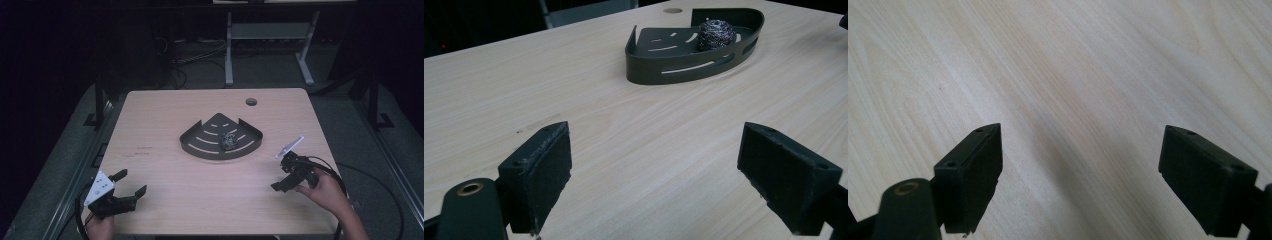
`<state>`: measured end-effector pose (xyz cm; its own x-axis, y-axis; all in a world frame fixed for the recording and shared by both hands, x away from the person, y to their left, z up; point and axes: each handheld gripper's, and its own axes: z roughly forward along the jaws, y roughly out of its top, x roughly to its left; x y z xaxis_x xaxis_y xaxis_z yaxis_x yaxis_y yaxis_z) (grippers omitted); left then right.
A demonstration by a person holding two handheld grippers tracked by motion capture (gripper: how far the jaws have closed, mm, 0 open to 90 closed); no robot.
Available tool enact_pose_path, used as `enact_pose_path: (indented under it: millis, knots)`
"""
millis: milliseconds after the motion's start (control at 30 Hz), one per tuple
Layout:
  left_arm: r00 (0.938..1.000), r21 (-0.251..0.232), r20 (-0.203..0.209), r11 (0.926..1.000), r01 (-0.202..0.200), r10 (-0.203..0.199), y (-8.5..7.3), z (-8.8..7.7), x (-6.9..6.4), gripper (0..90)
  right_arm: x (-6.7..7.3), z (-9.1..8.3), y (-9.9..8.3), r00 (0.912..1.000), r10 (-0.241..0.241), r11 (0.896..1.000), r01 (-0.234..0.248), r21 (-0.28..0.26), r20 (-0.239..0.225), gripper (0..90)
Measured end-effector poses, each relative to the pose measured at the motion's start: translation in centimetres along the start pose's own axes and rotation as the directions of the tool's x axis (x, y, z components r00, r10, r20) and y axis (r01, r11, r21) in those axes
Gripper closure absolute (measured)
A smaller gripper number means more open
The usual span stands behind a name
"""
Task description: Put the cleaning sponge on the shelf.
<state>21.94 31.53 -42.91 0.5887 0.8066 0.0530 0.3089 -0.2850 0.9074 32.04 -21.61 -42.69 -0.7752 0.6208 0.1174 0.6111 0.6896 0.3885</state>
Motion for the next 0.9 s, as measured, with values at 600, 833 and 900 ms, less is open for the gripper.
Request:
enact_pose_path:
  millis: [600,833,900]
  knots:
    - [1.0000,-0.001,0.000,1.0000,0.001,-0.001,0.0,0.1,-0.1,13.5,0.4,-0.4,-2.4,0.9997,0.022,0.999,-0.022,-0.030,0.006,17.2]
    - [1.0000,-0.002,0.000,1.0000,0.000,0.000,0.0,0.2,-0.2,13.5,1.0,-0.8,-3.3,0.9994,0.027,0.999,-0.026,-0.048,0.020,17.1]
    - [1.0000,-0.005,0.000,1.0000,-0.001,0.001,0.0,0.2,-0.2,13.5,1.5,-1.0,-3.5,0.9992,0.024,0.998,-0.022,-0.066,0.033,16.3]
